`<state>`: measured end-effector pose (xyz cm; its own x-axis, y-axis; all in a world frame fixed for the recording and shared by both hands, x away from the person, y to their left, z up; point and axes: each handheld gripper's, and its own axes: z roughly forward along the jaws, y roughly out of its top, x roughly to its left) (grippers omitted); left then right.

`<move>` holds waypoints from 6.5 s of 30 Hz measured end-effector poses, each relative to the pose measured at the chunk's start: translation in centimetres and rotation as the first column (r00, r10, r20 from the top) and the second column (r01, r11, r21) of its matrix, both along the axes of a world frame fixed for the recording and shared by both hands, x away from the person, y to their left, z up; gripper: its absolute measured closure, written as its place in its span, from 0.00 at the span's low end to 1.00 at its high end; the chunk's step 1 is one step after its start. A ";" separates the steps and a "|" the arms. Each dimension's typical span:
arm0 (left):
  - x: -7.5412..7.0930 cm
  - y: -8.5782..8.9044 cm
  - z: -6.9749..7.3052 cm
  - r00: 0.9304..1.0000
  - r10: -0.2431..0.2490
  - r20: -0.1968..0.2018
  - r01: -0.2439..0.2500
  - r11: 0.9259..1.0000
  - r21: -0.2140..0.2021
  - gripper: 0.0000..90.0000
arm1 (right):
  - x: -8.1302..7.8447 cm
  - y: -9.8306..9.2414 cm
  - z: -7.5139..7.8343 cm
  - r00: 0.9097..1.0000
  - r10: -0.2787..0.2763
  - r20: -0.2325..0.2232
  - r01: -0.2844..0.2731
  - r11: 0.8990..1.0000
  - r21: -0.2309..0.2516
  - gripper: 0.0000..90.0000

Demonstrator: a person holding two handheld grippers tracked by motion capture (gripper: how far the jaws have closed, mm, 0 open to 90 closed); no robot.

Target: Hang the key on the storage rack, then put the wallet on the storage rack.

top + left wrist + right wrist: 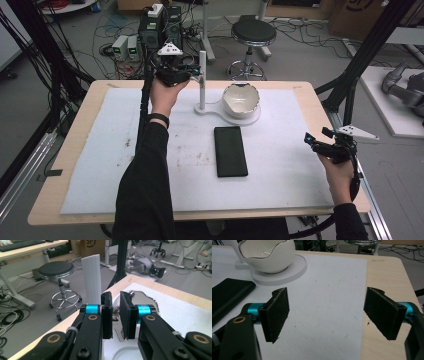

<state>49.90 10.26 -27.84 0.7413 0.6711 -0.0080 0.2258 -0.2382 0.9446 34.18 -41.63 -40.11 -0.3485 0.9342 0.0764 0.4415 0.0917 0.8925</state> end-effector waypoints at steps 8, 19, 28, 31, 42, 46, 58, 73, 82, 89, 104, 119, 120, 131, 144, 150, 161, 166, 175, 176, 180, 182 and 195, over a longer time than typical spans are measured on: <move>0.1 -0.3 -0.2 1.000 0.013 0.003 -0.013 1.000 0.004 0.89 | 0.0 0.0 0.0 1.000 0.000 -0.002 0.000 1.000 0.002 0.24; -0.2 -0.4 0.1 1.000 0.018 0.019 -0.018 1.000 0.008 0.89 | 0.0 0.0 0.0 1.000 -0.002 0.000 0.002 1.000 0.004 0.24; -0.4 -0.5 0.3 1.000 0.002 0.027 -0.002 1.000 0.001 0.88 | 0.0 0.0 0.0 1.000 -0.001 0.001 0.001 1.000 0.000 0.24; -0.4 -0.8 0.3 1.000 -0.003 0.026 0.002 1.000 0.015 0.88 | 0.0 0.0 0.0 1.000 -0.002 0.001 0.002 1.000 0.001 0.24; -0.2 -1.5 0.2 0.999 0.010 0.033 -0.011 0.999 0.030 0.87 | -0.1 0.0 0.1 1.000 -0.003 -0.002 0.003 1.000 0.005 0.24; -0.4 -1.4 0.3 0.999 0.008 0.041 -0.009 1.000 0.021 0.87 | -0.1 -0.1 0.1 1.000 -0.003 0.003 0.003 1.000 0.003 0.24; -3.2 0.9 0.8 0.998 0.031 0.050 -0.028 0.998 -0.054 0.57 | 0.1 0.2 0.2 1.000 0.002 0.004 -0.002 1.000 0.000 0.24; -11.7 3.8 -3.0 0.997 -0.005 0.072 0.008 0.999 -0.043 0.38 | 0.6 0.8 0.2 1.000 0.016 0.001 -0.016 1.000 -0.004 0.24; -15.9 4.9 -6.4 0.998 -0.021 0.062 0.023 0.999 -0.036 0.34 | 0.6 1.5 0.2 0.999 0.034 -0.001 -0.034 0.999 -0.025 0.24; -17.8 6.8 -9.0 0.998 -0.001 0.066 0.006 0.997 -0.075 0.31 | 0.4 2.0 0.4 0.999 0.042 0.000 -0.042 0.999 -0.029 0.24; -17.7 8.1 -11.2 0.999 0.002 0.044 0.001 0.997 -0.077 0.27 | 0.0 2.7 0.6 0.997 0.077 0.015 -0.076 0.996 -0.054 0.24; -17.5 7.8 -11.2 0.999 -0.012 0.040 0.016 0.995 -0.097 0.27 | -0.6 2.7 1.3 0.995 0.093 0.035 -0.091 0.995 -0.048 0.24; -17.5 7.8 -11.2 0.999 -0.014 0.039 0.018 0.995 -0.095 0.27 | -0.6 2.7 1.3 0.995 0.093 0.037 -0.092 0.995 -0.046 0.24; -17.6 8.2 -11.3 0.999 0.003 0.038 0.001 0.995 -0.102 0.27 | -1.0 3.6 1.2 0.991 0.133 0.035 -0.131 0.990 -0.046 0.23; -17.4 8.2 -11.3 0.999 0.020 0.034 -0.016 0.993 -0.114 0.27 | -2.7 8.2 0.2 0.974 0.222 -0.043 -0.220 0.975 0.028 0.24; -17.3 8.3 -11.4 0.999 0.023 0.032 -0.020 0.994 -0.109 0.27 | -3.2 11.5 -1.2 0.959 0.248 -0.136 -0.244 0.969 0.046 0.24; -17.6 8.6 -11.3 0.999 0.032 0.036 -0.028 0.994 -0.109 0.27 | -3.3 15.8 -3.5 0.917 0.279 -0.286 -0.266 0.960 0.082 0.32; -17.7 8.6 -11.3 0.999 0.033 0.040 -0.028 0.994 -0.109 0.27 | -3.2 17.1 -4.2 0.894 0.293 -0.339 -0.274 0.956 0.105 0.37; -17.8 8.8 -11.3 0.999 0.035 0.038 -0.031 0.994 -0.107 0.27 | -3.2 17.7 -4.7 0.878 0.293 -0.379 -0.246 0.955 0.167 0.45; -17.8 8.8 -11.4 0.999 0.035 0.037 -0.030 0.994 -0.107 0.27 | -3.2 17.7 -4.6 0.877 0.294 -0.380 -0.247 0.954 0.169 0.45; -17.7 8.7 -11.5 0.999 0.033 0.032 -0.029 0.994 -0.110 0.27 | -3.1 17.7 -4.7 0.868 0.310 -0.389 -0.253 0.948 0.192 0.51; -17.7 8.6 -11.5 0.999 0.031 0.033 -0.027 0.994 -0.104 0.27 | -3.3 17.9 -4.8 0.868 0.314 -0.385 -0.258 0.947 0.191 0.52; -17.1 7.7 -11.6 0.999 0.019 0.031 -0.016 0.995 -0.094 0.27 | -3.3 17.6 -5.0 0.859 0.322 -0.399 -0.235 0.939 0.251 0.70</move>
<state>32.81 18.00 -39.46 0.7306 0.6811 -0.0481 0.1982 -0.1442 0.9695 30.90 -24.01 -45.11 -0.4842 0.7557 0.4410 0.7638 0.1193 0.6343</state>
